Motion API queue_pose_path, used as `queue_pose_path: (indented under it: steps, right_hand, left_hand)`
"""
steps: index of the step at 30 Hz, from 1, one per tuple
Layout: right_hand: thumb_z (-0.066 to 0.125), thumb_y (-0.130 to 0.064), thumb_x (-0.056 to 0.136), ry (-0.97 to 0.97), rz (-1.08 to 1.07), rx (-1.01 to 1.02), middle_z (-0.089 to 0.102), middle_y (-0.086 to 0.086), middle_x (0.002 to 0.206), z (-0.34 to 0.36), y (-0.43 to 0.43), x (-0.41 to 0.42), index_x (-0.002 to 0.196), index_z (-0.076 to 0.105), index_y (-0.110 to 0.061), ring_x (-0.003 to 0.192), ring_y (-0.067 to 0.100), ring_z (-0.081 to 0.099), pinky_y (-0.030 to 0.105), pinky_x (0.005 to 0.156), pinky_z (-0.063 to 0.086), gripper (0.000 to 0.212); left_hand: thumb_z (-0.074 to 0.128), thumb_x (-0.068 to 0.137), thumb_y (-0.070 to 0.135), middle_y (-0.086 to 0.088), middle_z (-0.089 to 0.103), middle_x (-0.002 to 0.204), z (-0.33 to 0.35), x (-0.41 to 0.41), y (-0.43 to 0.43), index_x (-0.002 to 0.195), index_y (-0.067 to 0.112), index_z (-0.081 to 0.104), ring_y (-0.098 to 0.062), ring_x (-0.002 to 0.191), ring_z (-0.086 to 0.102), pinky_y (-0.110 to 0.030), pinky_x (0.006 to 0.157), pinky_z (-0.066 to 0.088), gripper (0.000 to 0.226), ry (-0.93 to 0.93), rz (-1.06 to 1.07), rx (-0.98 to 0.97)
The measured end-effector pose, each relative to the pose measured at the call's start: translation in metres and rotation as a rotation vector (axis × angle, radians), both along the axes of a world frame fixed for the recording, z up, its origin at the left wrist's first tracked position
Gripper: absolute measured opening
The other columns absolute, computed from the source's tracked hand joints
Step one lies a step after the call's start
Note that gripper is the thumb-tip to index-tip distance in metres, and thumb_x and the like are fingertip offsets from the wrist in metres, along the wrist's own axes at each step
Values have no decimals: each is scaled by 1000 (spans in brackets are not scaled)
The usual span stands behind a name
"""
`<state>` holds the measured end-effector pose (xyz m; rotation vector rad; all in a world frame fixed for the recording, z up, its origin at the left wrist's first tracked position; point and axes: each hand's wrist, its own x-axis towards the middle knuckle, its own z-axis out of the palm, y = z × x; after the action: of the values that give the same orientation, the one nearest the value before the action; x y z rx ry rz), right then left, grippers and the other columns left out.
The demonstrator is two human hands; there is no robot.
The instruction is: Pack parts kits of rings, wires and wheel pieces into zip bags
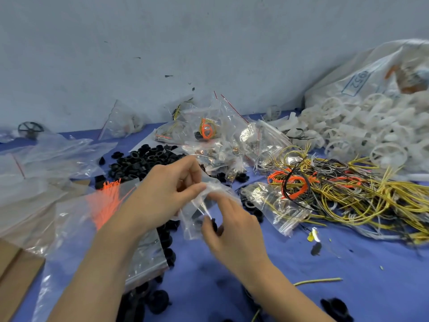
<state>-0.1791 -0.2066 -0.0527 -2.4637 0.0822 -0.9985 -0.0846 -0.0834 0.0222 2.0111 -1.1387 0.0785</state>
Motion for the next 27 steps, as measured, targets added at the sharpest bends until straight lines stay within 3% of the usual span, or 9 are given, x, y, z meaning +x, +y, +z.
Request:
queue_pose_path:
  steps: [7,10,12,14,17,19,21,24,27]
  right_hand:
    - [51,-17,92,-517,-142,124,64,-5,82,13,-41,10,93,67,-6,76,7,58,13,69,41,19]
    - [52,-12,93,-46,-261,178,66,3,105,22,-77,46,101,70,-13,95,22,57,20,78,37,21]
    - [44,-4,94,329,-176,345,60,9,128,24,-98,77,119,65,-21,64,15,56,22,57,43,37]
    - [37,0,93,475,-152,449,48,9,142,20,-110,101,130,56,-27,49,14,49,19,41,36,50]
    - [37,-11,95,563,-194,432,49,8,140,6,-113,130,130,56,-29,94,28,62,26,69,47,43]
    - [35,-23,98,686,-255,316,46,8,144,-5,-110,146,133,53,-32,126,31,44,44,105,36,40]
    - [32,-28,99,762,-326,266,34,8,151,-9,-107,155,137,49,-28,142,33,18,55,113,18,41]
    - [31,-25,100,698,-388,366,39,16,145,-9,-109,155,125,57,-8,141,30,23,50,109,25,40]
    - [33,-20,100,422,-369,557,57,22,94,-6,-110,139,82,58,-2,89,28,54,36,77,40,36]
  left_hand:
    - [63,85,7,5,58,62,1,23,22,76,27,51,-12,48,51,-34,46,52,25,9,290,-84]
    - [61,84,5,-5,62,66,2,35,37,75,24,52,-26,59,57,-45,63,51,23,38,430,-86]
    - [60,84,3,-7,62,63,2,39,47,76,21,53,-23,52,58,-41,65,49,21,66,478,-112]
    - [59,86,3,-4,61,56,2,40,54,78,18,53,-12,40,54,-36,62,47,18,90,492,-108]
    - [60,89,4,-1,62,56,2,41,61,79,17,54,-12,36,53,-33,58,40,17,133,475,-118]
    - [60,89,4,-1,61,55,2,45,62,80,16,54,-15,37,54,-34,58,40,17,166,463,-136]
    - [60,90,3,-1,60,55,2,45,63,80,16,54,-16,37,54,-35,58,42,17,179,453,-146]
    - [60,90,3,1,58,55,2,44,61,79,18,55,-18,38,53,-35,55,43,19,191,429,-147]
    - [61,90,5,1,59,58,2,43,60,79,20,55,-16,38,53,-33,53,42,20,184,423,-133]
